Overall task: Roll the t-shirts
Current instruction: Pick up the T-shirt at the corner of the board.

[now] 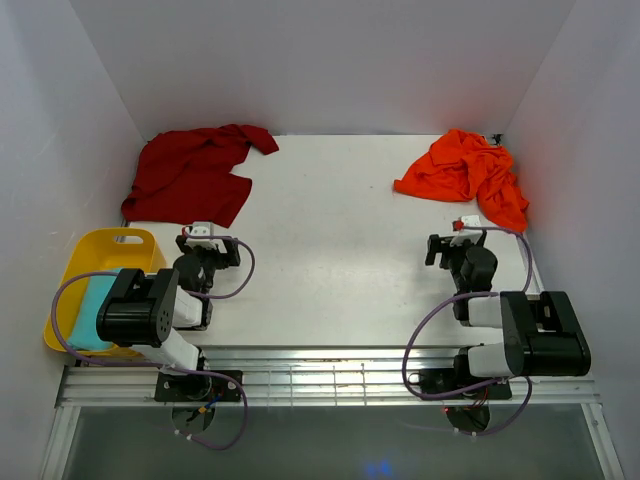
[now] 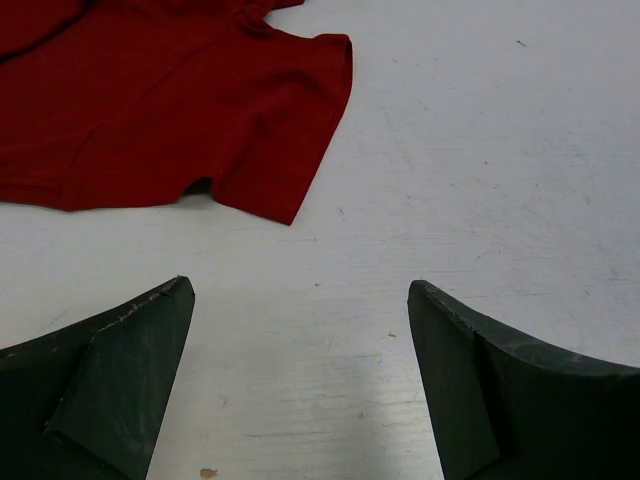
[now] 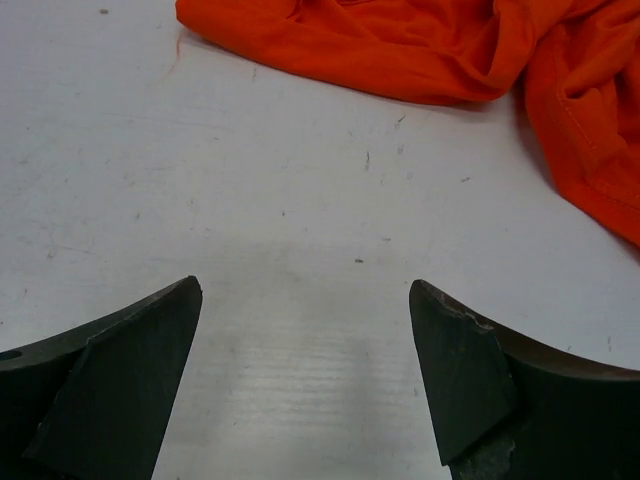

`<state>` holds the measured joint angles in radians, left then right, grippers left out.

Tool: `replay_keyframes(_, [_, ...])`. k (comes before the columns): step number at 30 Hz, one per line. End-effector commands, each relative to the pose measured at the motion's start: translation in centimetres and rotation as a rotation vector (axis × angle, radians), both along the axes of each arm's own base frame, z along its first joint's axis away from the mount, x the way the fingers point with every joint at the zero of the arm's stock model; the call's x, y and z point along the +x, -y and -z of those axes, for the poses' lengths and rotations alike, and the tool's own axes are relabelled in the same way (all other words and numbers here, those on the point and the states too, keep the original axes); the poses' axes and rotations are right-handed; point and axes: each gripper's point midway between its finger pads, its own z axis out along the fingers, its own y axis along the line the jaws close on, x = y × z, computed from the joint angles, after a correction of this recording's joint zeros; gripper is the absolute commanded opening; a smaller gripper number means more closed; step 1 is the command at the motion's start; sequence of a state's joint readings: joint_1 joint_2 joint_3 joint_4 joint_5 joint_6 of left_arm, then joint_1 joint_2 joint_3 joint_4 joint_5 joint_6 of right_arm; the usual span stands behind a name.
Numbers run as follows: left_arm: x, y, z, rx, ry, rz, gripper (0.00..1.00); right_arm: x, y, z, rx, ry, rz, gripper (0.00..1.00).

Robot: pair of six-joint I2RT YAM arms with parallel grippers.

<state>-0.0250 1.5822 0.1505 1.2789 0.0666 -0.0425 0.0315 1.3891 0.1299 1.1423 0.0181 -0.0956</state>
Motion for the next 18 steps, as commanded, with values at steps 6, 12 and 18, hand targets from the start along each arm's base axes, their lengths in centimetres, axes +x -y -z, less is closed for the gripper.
replay_keyframes(6, [0.5,-0.2,-1.0,-0.007,0.034,-0.009,0.98,8.0,-1.2,-9.6,0.150,-0.052,0.003,0.80])
replay_keyframes(12, [2.0,2.6,-2.0,0.015,-0.029,0.176,0.98,10.6,2.8,-7.8,0.120,-0.285,0.269,0.52])
replay_keyframes(18, [8.7,2.0,-4.6,0.267,-0.389,0.312,0.95,14.2,3.1,-5.5,0.133,-0.396,0.293,0.89])
